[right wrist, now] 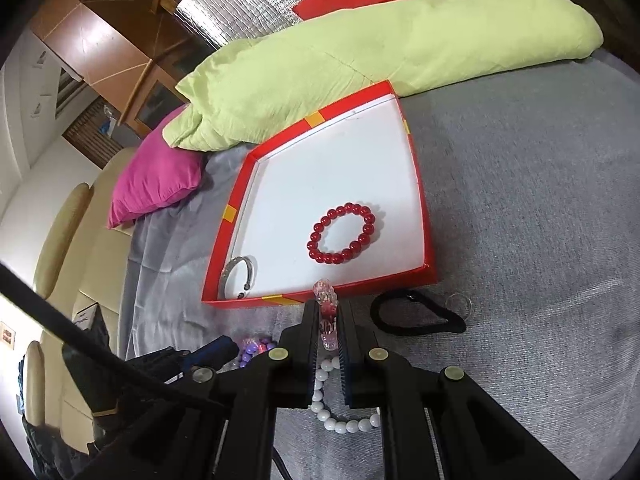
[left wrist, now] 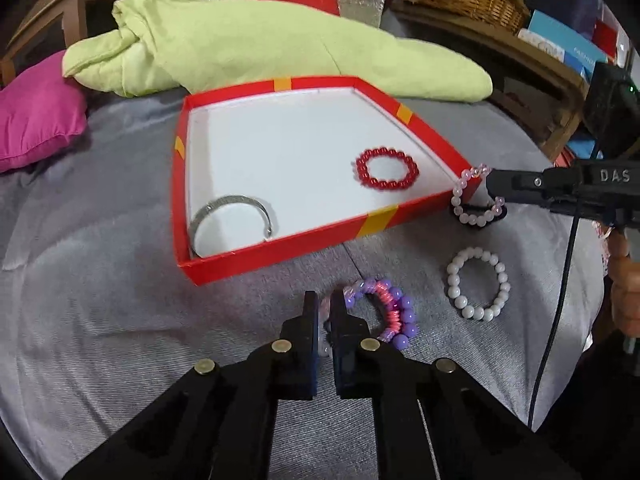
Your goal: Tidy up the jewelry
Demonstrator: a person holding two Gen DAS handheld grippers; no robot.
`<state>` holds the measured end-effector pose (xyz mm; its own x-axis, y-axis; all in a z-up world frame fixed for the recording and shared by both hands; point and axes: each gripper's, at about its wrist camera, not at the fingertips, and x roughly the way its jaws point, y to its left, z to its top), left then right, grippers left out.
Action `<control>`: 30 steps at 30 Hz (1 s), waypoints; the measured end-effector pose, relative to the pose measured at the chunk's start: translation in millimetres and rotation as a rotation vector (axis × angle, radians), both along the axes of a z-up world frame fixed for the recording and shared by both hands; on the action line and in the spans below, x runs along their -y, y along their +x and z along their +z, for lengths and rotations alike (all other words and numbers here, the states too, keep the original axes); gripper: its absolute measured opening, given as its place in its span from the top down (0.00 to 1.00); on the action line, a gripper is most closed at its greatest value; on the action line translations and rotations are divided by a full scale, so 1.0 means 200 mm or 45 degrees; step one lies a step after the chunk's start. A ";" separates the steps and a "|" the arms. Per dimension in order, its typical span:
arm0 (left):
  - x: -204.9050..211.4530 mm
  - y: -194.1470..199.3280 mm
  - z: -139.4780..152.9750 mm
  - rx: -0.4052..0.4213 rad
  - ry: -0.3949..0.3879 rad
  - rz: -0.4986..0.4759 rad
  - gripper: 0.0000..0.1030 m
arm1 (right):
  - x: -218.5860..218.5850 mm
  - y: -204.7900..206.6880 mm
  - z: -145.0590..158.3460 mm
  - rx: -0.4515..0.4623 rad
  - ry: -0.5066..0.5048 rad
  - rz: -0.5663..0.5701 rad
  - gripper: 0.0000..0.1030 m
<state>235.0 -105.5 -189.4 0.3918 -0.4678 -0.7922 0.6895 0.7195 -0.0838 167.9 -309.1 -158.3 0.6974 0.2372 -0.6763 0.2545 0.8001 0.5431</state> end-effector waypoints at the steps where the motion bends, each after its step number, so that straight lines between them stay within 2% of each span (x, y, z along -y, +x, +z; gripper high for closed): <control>1: -0.01 0.00 0.01 0.001 -0.008 0.007 0.94 | 0.00 0.00 0.00 0.007 0.001 -0.001 0.90; 7: -0.05 0.03 0.02 -0.014 -0.016 0.020 0.94 | 0.01 0.00 0.02 0.022 0.009 -0.012 0.90; 10: -0.04 0.02 0.02 -0.042 -0.019 -0.003 0.75 | 0.01 0.00 0.01 0.015 0.009 -0.014 0.90; 12: -0.02 0.00 0.01 -0.037 -0.013 -0.019 0.49 | 0.01 0.00 0.01 0.013 0.007 -0.013 0.90; 14: 0.01 -0.02 0.00 -0.014 0.011 -0.035 0.44 | 0.01 0.00 0.01 0.011 0.008 -0.011 0.90; 18: 0.05 0.01 -0.05 -0.017 0.054 -0.025 0.44 | 0.01 0.00 0.01 0.009 0.005 -0.004 0.90; 23: 0.06 0.07 -0.09 -0.043 0.046 0.005 0.45 | 0.00 0.00 0.00 0.009 0.008 0.001 0.90; 25: 0.07 0.06 -0.09 -0.032 0.043 -0.016 0.54 | 0.00 0.01 0.01 0.011 0.003 0.005 0.90; 27: 0.09 0.05 -0.09 -0.031 0.039 -0.047 0.70 | -0.01 0.01 0.01 0.013 0.004 0.009 0.90; 30: 0.09 0.04 -0.10 -0.040 0.048 -0.064 0.87 | -0.03 0.01 0.01 0.016 -0.001 0.010 0.90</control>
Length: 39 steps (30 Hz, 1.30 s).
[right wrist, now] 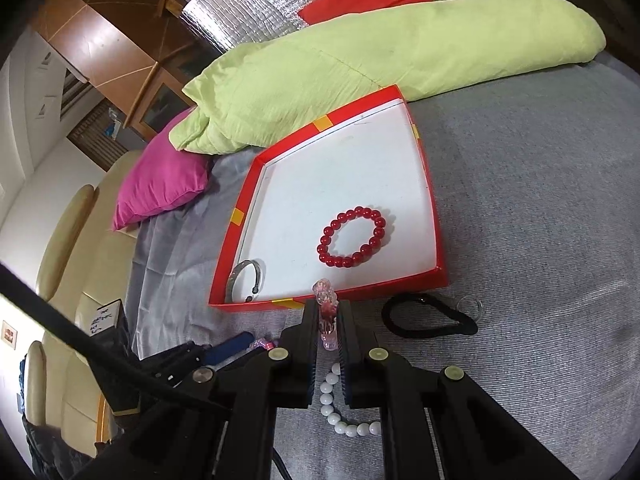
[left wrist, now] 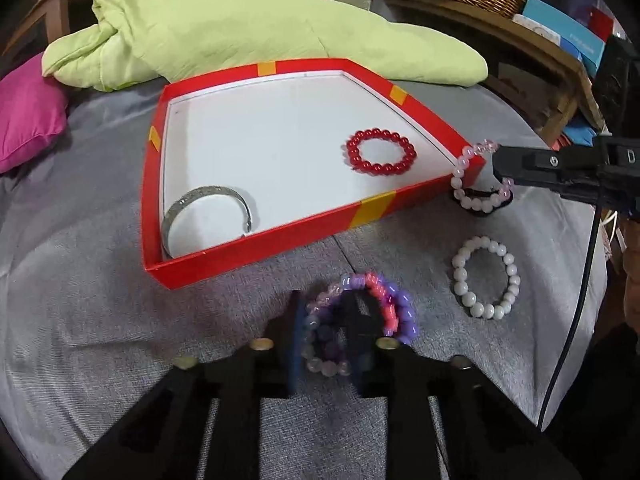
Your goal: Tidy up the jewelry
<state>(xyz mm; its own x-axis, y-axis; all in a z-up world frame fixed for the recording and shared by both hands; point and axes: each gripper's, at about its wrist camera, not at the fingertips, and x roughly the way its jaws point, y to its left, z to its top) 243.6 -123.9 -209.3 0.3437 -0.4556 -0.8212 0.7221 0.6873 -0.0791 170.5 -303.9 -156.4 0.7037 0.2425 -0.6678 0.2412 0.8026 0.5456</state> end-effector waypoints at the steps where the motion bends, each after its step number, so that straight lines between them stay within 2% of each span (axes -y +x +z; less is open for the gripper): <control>1: 0.00 0.00 0.00 0.001 0.001 -0.002 0.88 | 0.00 0.00 0.00 0.001 0.000 0.002 0.90; 6: -0.05 0.01 0.02 0.017 -0.008 0.029 0.91 | -0.02 0.01 0.01 0.010 0.002 0.002 0.90; 14: -0.18 0.01 0.15 0.036 -0.150 0.088 0.91 | -0.05 0.01 0.06 0.090 0.008 0.008 0.90; 21: -0.22 0.01 0.24 0.054 -0.243 0.078 0.91 | -0.05 0.02 0.07 0.122 0.018 0.001 0.90; 23: -0.22 0.01 0.23 0.033 -0.218 0.064 0.91 | -0.05 0.02 0.07 0.114 0.015 0.002 0.90; 26: -0.22 0.04 0.15 -0.017 -0.113 0.100 0.91 | -0.05 0.03 0.06 0.111 0.021 0.003 0.90; 29: -0.25 0.03 0.15 -0.041 -0.141 0.071 0.91 | -0.04 0.02 0.07 0.118 0.024 0.002 0.90; 31: -0.26 0.01 0.17 0.000 -0.128 0.052 0.91 | -0.04 0.02 0.07 0.119 0.023 0.000 0.90; 36: -0.32 0.02 0.16 0.006 -0.101 0.099 0.91 | -0.05 0.02 0.07 0.116 0.022 0.000 0.90; 39: -0.36 0.02 0.18 0.012 -0.126 0.107 0.91 | -0.05 0.02 0.07 0.114 0.028 0.000 0.90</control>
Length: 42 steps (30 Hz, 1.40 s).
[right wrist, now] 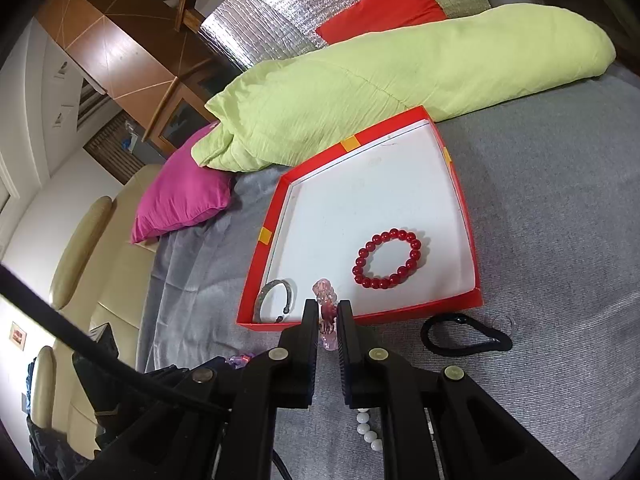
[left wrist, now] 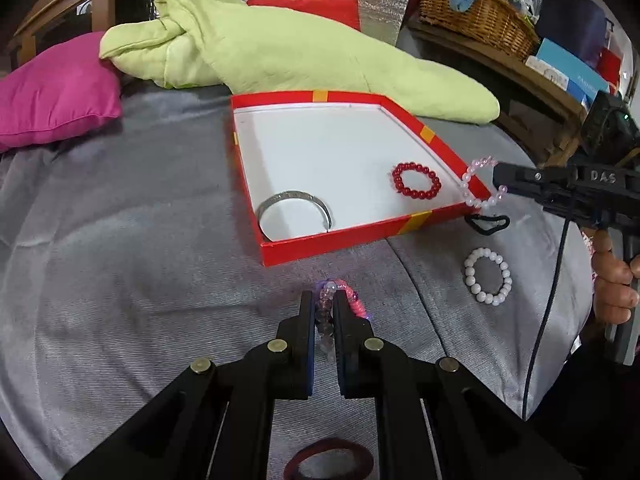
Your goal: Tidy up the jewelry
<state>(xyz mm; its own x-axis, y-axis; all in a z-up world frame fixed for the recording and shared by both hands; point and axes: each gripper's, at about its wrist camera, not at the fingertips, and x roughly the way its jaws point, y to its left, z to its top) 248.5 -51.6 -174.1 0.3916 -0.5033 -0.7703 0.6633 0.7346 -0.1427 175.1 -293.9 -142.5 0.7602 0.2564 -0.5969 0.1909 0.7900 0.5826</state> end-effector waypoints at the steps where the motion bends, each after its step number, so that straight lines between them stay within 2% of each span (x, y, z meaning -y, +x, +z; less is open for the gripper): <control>1: -0.01 0.01 0.01 0.000 -0.011 0.004 0.91 | 0.00 0.00 0.00 -0.001 0.000 0.001 0.90; 9: -0.10 0.06 0.00 0.017 0.039 0.119 0.91 | -0.02 0.01 0.00 0.002 -0.010 0.001 0.90; 14: -0.12 0.05 -0.03 0.010 0.099 0.111 0.91 | -0.02 0.01 0.00 -0.003 -0.014 0.012 0.90; 16: -0.11 0.03 -0.05 0.003 0.130 0.089 0.87 | -0.03 0.02 0.00 -0.004 -0.015 0.018 0.90; 18: -0.11 0.01 -0.08 -0.002 0.178 0.083 0.69 | -0.03 0.02 0.00 -0.004 -0.022 0.018 0.90; 19: -0.12 0.00 -0.09 0.004 0.204 0.082 0.67 | -0.03 0.01 0.00 -0.004 -0.023 0.019 0.90; 26: -0.14 0.01 -0.16 -0.066 0.208 0.079 0.66 | -0.03 0.02 -0.01 -0.015 -0.030 0.022 0.90; 28: -0.14 0.02 -0.17 -0.069 0.197 0.085 0.68 | -0.03 0.02 -0.01 -0.017 -0.031 0.026 0.90; 30: -0.13 0.01 -0.17 -0.049 0.217 0.080 0.83 | -0.04 0.03 -0.01 -0.016 -0.039 0.031 0.90; 32: -0.12 0.00 -0.16 -0.037 0.217 0.056 0.92 | -0.04 0.02 0.00 -0.014 -0.045 0.032 0.90; 37: -0.09 -0.04 -0.12 0.024 0.208 0.005 0.92 | -0.03 0.02 -0.01 -0.014 -0.037 0.015 0.90; 42: -0.12 -0.04 -0.03 0.066 0.116 0.017 0.93 | -0.02 0.02 0.00 0.009 -0.030 0.005 0.90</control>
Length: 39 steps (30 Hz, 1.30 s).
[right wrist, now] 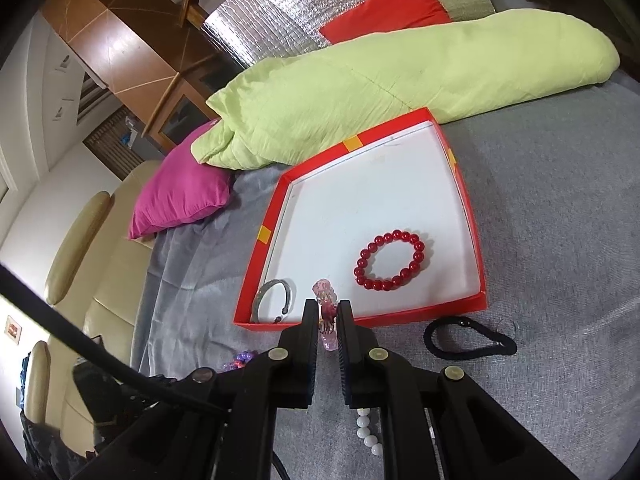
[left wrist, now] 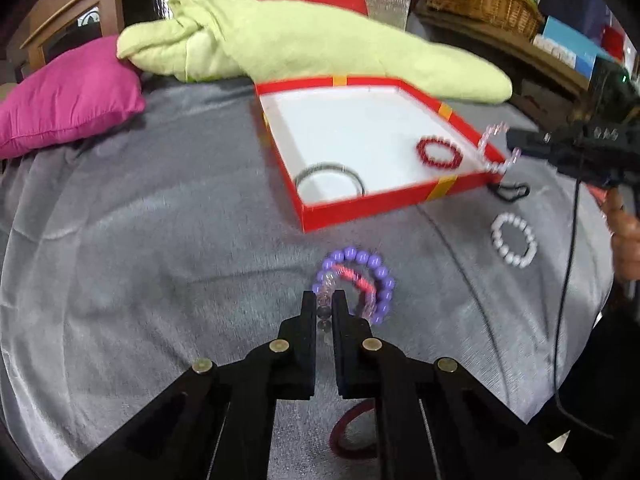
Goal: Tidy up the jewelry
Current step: 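Carry the pink bracelet into the tray with the left tool while the right tool releases its bracelet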
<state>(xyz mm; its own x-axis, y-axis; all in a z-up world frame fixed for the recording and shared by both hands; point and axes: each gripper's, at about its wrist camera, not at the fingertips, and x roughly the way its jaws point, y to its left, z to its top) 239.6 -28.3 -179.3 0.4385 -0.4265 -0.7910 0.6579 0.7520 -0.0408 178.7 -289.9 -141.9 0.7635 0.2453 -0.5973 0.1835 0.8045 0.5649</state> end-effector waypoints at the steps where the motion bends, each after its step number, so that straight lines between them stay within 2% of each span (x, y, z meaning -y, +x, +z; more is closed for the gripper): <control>1: 0.00 0.00 0.01 0.005 -0.015 0.002 0.92 | 0.00 0.00 0.00 0.005 0.006 -0.002 0.90; 10: 0.00 -0.02 0.14 0.036 -0.172 -0.003 0.93 | 0.08 -0.01 0.04 0.078 0.051 -0.067 0.90; 16: 0.10 -0.01 0.25 0.074 -0.289 -0.061 0.93 | 0.16 0.04 0.05 0.101 0.060 -0.130 0.90; 21: 0.27 0.07 0.27 0.065 -0.346 -0.071 0.92 | 0.21 0.16 0.03 0.086 0.027 -0.165 0.90; 25: 0.42 0.17 0.23 0.037 -0.346 -0.049 0.92 | 0.25 0.26 -0.04 0.043 0.055 -0.181 0.90; 33: 0.65 0.39 0.06 -0.073 -0.301 0.044 0.92 | 0.35 0.44 -0.16 -0.030 0.114 -0.208 0.90; 39: 0.74 0.43 -0.01 -0.044 -0.174 0.089 0.92 | 0.41 0.52 -0.21 -0.042 0.101 -0.246 0.87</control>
<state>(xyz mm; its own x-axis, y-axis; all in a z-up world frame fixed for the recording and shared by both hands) 326.4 -177.0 -181.3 0.4445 -0.5007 -0.7427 0.6004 0.7819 -0.1678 282.1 -372.9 -184.0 0.7814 0.1431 -0.6074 0.3496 0.7059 0.6160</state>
